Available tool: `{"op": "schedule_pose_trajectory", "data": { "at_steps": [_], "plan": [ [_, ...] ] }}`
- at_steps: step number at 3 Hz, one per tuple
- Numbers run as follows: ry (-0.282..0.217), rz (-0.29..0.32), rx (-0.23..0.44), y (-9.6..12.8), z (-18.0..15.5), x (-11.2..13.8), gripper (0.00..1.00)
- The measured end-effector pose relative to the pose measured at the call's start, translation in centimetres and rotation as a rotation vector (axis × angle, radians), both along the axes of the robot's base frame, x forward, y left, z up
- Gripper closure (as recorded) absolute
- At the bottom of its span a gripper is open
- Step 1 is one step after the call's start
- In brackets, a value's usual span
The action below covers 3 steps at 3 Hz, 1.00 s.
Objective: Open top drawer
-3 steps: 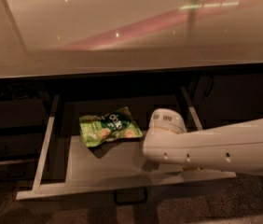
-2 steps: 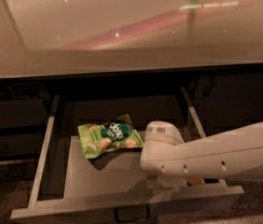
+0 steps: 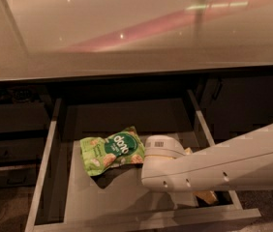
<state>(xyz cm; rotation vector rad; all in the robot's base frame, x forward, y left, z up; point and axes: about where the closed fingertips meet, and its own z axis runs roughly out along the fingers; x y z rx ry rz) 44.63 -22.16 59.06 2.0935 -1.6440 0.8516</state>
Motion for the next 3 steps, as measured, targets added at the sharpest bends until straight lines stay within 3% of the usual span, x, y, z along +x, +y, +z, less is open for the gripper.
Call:
{"op": "schedule_pose_trajectory", "data": {
  "at_steps": [1,2,3],
  "plan": [
    [-0.027,0.040,0.069,-0.1,1.2,-0.2,0.00],
    [-0.070,0.074,0.154,-1.5,4.4,-2.5,0.00],
    [-0.070,0.074,0.154,-1.5,4.4,-2.5,0.00]
  ]
}}
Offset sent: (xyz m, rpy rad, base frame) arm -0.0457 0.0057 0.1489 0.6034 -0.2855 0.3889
